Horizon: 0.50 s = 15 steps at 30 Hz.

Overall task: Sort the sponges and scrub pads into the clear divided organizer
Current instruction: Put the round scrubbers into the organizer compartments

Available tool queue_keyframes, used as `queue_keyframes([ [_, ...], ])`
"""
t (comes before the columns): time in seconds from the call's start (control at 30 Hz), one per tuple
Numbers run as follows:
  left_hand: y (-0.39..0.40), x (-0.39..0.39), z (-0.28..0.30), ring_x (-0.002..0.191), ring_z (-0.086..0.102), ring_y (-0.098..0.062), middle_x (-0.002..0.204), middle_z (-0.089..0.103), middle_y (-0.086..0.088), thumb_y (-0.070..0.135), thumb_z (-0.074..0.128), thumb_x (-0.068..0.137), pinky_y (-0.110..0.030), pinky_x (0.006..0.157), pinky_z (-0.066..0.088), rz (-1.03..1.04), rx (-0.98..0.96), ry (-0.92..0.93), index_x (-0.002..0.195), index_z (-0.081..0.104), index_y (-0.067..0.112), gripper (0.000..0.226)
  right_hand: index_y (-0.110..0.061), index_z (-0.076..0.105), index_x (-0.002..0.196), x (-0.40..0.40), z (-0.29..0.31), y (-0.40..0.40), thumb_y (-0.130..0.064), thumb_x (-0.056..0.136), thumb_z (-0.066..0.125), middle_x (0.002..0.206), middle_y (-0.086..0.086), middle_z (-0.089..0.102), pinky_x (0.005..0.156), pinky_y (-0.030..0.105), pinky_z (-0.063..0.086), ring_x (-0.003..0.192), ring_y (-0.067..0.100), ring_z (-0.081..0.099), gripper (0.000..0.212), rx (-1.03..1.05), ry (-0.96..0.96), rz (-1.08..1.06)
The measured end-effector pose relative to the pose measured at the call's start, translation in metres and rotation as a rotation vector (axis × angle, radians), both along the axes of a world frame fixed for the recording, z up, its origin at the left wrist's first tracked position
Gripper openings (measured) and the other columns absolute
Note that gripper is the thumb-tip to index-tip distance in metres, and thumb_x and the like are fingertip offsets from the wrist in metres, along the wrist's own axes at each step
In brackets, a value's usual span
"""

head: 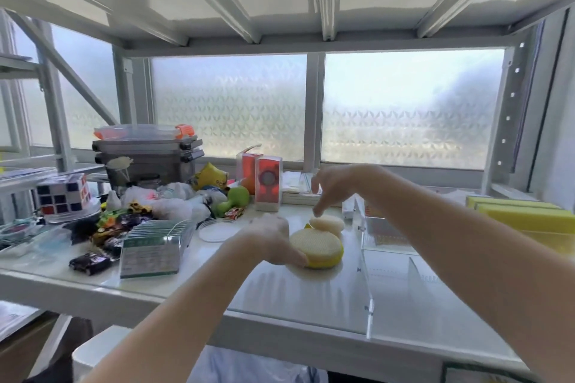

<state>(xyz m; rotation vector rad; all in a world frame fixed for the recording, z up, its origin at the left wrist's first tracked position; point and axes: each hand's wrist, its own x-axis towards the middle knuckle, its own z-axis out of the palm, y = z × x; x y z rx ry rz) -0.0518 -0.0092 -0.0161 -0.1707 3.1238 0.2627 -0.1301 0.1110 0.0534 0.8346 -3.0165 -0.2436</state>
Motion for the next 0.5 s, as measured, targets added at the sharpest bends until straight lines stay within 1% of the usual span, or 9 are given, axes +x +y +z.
queue_keyframes([
  [0.07,0.007,-0.008,-0.001,0.123,0.043,-0.026,0.134,0.044,-0.01,0.062,0.06,0.076,-0.03,0.087,0.038,-0.019,-0.038,0.004,0.13,0.046,0.009,0.077,-0.008,0.058,0.123,-0.017,-0.01,-0.01,-0.049,0.075,0.068,0.125,0.006,0.057,0.097,0.039,0.048,0.11,0.025,0.056,0.065,0.051,0.001,-0.033],
  [0.1,0.011,-0.012,-0.003,0.121,0.042,-0.026,0.132,0.045,-0.011,0.063,0.059,0.075,-0.029,0.084,0.035,-0.027,-0.047,0.002,0.129,0.045,0.008,0.078,-0.008,0.059,0.117,-0.025,-0.014,-0.014,-0.051,0.072,0.068,0.118,0.005,0.058,0.095,0.04,0.05,0.104,0.024,0.057,0.063,0.082,0.002,-0.045],
  [0.17,0.017,-0.019,-0.008,0.119,0.041,-0.027,0.129,0.044,-0.012,0.066,0.058,0.074,-0.03,0.083,0.034,-0.035,-0.05,-0.014,0.13,0.043,0.008,0.082,-0.012,0.058,0.106,-0.039,-0.023,-0.02,-0.052,0.07,0.068,0.108,0.004,0.057,0.091,0.039,0.052,0.094,0.025,0.057,0.054,0.137,0.001,-0.074],
  [0.2,0.02,-0.023,-0.011,0.119,0.04,-0.028,0.128,0.044,-0.013,0.067,0.056,0.075,-0.031,0.086,0.036,-0.039,-0.051,-0.021,0.131,0.041,0.008,0.083,-0.014,0.059,0.108,-0.044,-0.026,-0.023,-0.053,0.07,0.067,0.11,0.004,0.059,0.09,0.039,0.052,0.096,0.025,0.058,0.055,0.16,-0.01,-0.096],
  [0.27,0.025,-0.028,-0.016,0.122,0.038,-0.029,0.13,0.042,-0.013,0.068,0.053,0.076,-0.035,0.095,0.037,-0.054,-0.046,-0.025,0.134,0.039,0.009,0.083,-0.014,0.058,0.118,-0.05,-0.032,-0.026,-0.057,0.072,0.065,0.122,0.005,0.058,0.09,0.039,0.05,0.105,0.028,0.059,0.063,0.217,-0.043,-0.14],
  [0.33,0.031,-0.029,-0.018,0.123,0.037,-0.03,0.132,0.04,-0.014,0.066,0.051,0.079,-0.038,0.099,0.036,-0.076,-0.045,-0.035,0.137,0.035,0.01,0.082,-0.016,0.056,0.127,-0.052,-0.036,-0.027,-0.058,0.076,0.061,0.129,0.004,0.055,0.089,0.037,0.044,0.113,0.03,0.057,0.066,0.265,-0.085,-0.183],
  [0.4,0.034,-0.03,-0.02,0.124,0.036,-0.031,0.133,0.039,-0.016,0.064,0.048,0.083,-0.037,0.1,0.035,-0.096,-0.044,-0.038,0.14,0.031,0.009,0.081,-0.018,0.056,0.129,-0.053,-0.038,-0.029,-0.058,0.078,0.057,0.129,0.006,0.055,0.093,0.038,0.045,0.11,0.029,0.058,0.064,0.278,-0.104,-0.207],
  [0.43,0.034,-0.03,-0.02,0.125,0.036,-0.031,0.134,0.039,-0.016,0.063,0.047,0.083,-0.037,0.101,0.034,-0.107,-0.039,-0.039,0.141,0.03,0.009,0.081,-0.018,0.057,0.127,-0.054,-0.038,-0.03,-0.057,0.079,0.056,0.128,0.007,0.057,0.096,0.04,0.046,0.107,0.029,0.06,0.063,0.285,-0.115,-0.208],
  [0.5,0.036,-0.029,-0.02,0.128,0.035,-0.031,0.137,0.038,-0.016,0.063,0.047,0.084,-0.037,0.101,0.034,-0.112,-0.017,-0.047,0.144,0.027,0.012,0.081,-0.016,0.059,0.122,-0.056,-0.039,-0.031,-0.056,0.078,0.055,0.123,0.009,0.06,0.098,0.042,0.048,0.106,0.029,0.062,0.06,0.296,-0.14,-0.217],
])
